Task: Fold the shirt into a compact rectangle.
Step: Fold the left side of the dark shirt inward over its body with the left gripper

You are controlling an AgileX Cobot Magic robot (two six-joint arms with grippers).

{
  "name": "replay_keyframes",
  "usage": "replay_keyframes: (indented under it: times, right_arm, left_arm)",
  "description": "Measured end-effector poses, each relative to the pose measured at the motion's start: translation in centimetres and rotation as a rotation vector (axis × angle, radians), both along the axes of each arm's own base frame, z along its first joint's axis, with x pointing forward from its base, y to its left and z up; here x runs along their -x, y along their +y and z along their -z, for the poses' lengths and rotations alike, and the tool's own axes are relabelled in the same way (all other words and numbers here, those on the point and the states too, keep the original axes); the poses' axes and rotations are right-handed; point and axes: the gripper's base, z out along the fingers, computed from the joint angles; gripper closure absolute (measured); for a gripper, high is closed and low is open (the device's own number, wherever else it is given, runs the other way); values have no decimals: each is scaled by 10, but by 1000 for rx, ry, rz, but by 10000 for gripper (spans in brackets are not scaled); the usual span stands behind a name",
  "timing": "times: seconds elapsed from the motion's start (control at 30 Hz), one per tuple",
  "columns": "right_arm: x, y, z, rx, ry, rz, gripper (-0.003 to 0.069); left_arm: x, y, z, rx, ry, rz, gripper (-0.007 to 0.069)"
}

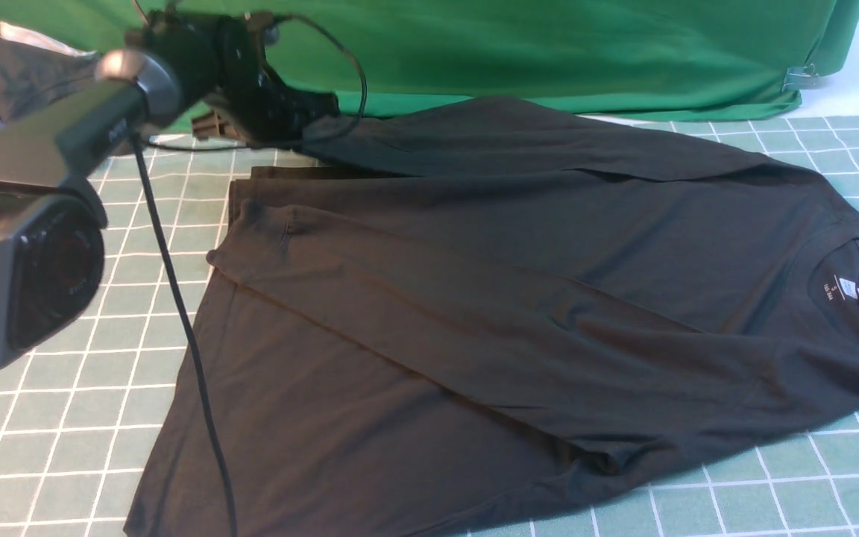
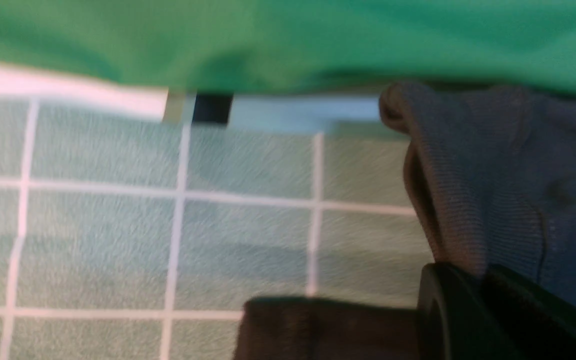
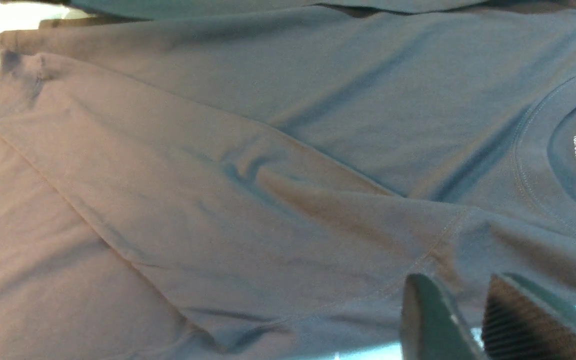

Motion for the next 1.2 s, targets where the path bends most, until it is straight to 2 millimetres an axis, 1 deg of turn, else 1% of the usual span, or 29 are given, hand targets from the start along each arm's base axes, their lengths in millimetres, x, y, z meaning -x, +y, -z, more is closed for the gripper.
replay_keyframes:
  times: [0.17, 0.23, 0.27, 0.3, 0.33, 0.4, 0.47, 0.5, 0.53, 0.6, 0.67, 0.7, 0.8, 0.83, 0.87, 0.93, 0.97, 1.0, 1.07, 1.1, 1.13, 1.17, 1.2]
  right_arm:
    - [0, -1, 0, 30, -6, -2, 496]
    - [-1, -3, -1, 68, -16, -3, 515]
    - [-1, -4, -2, 84, -15, -1, 537]
    - [-1, -4, -3, 89, -19, -2, 550]
    - [-1, -6, -8, 119, -21, 0, 596]
    - [-1, -9, -17, 160, -32, 13, 625]
    - [-3, -13, -30, 200, -42, 39, 638]
    - [-4, -13, -31, 213, -46, 42, 638]
    - [-6, -16, -39, 237, -46, 59, 638]
    - [-10, -18, -49, 275, -47, 77, 638]
    - [-13, -19, -54, 288, -51, 82, 638]
    - [-15, -19, -58, 292, -59, 86, 638]
    - [-17, -18, -63, 275, -82, 98, 638]
    - [-17, -18, -63, 275, -82, 98, 638]
    - [-17, -18, -64, 270, -90, 101, 638]
    - [-17, -18, -65, 266, -97, 102, 638]
    - [-17, -18, -65, 266, -99, 102, 638]
    - [-17, -18, -65, 266, -99, 102, 638]
    - [-17, -18, -65, 265, -98, 102, 638]
    - [-17, -18, -65, 265, -98, 102, 638]
    - [-17, -18, -65, 264, -98, 103, 638]
    - [-17, -18, -65, 262, -98, 102, 638]
    - [-17, -18, -65, 261, -97, 102, 638]
  left_arm:
    - [9, -3, -32, 13, -16, 45, 611]
    - [14, -2, -46, 6, -18, 62, 611]
    - [16, -2, -52, 2, -19, 68, 611]
    - [17, -2, -55, 0, -23, 70, 611]
    - [22, -2, -66, -5, -21, 79, 611]
    - [31, -1, -84, -17, -17, 98, 611]
    - [42, 0, -105, -32, -17, 108, 611]
    - [42, 0, -105, -32, -17, 108, 611]
    - [50, 1, -118, -42, -18, 114, 611]
    - [60, 3, -132, -50, -18, 117, 611]
    - [69, 4, -135, -55, 1, 119, 611]
    - [79, 3, -135, -61, 24, 124, 611]
    - [102, -5, -128, -74, 81, 151, 611]
    - [102, -6, -125, -75, 89, 153, 611]
    - [115, -12, -124, -77, 95, 170, 611]
    - [132, -18, -116, -72, 114, 180, 611]
    - [143, -21, -115, -69, 109, 180, 611]
    - [150, -22, -110, -69, 126, 175, 611]
    - [165, -22, -107, -61, 135, 165, 611]
    - [178, -19, -98, -55, 162, 153, 611]
    - [180, -19, -99, -54, 158, 150, 611]
    - [189, -17, -92, -53, 175, 136, 611]
    - [193, -15, -87, -58, 185, 129, 611]
